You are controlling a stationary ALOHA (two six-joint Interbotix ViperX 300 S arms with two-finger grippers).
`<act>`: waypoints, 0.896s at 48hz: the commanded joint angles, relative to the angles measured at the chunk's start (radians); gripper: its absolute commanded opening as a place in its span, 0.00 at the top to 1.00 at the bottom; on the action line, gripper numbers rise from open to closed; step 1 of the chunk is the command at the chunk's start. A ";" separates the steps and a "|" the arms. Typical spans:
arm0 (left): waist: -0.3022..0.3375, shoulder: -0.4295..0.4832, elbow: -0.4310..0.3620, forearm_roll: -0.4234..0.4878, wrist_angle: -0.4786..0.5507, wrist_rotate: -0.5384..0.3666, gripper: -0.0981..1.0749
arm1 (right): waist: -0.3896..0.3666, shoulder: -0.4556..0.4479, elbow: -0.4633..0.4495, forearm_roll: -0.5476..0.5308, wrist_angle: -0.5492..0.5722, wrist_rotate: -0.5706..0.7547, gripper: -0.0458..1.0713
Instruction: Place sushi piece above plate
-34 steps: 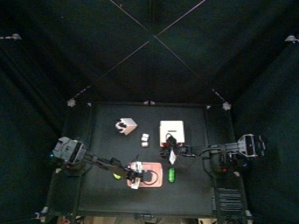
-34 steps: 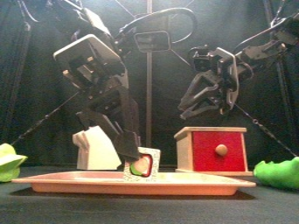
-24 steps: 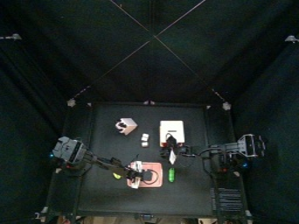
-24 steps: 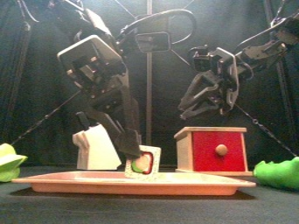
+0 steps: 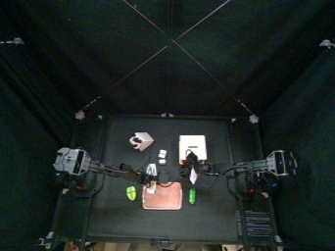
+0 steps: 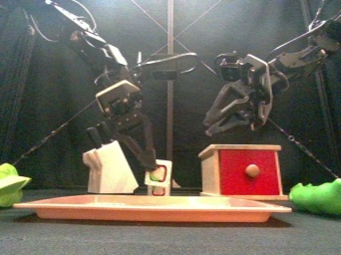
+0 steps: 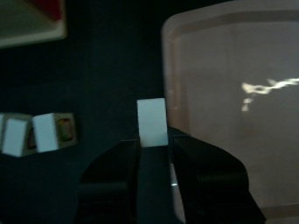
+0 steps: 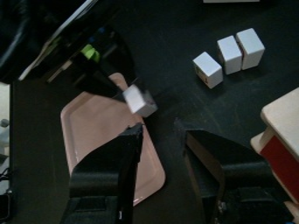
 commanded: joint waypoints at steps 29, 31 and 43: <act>0.201 0.043 0.063 0.077 -0.244 -0.005 0.46 | -0.011 0.011 -0.032 -0.002 -0.003 -0.003 0.29; 0.201 0.043 0.063 0.077 -0.247 -0.005 0.46 | -0.011 0.011 -0.032 -0.002 -0.005 -0.003 0.29; 0.204 0.054 0.063 0.075 -0.244 -0.005 0.44 | -0.011 0.012 -0.032 -0.002 -0.005 -0.003 0.29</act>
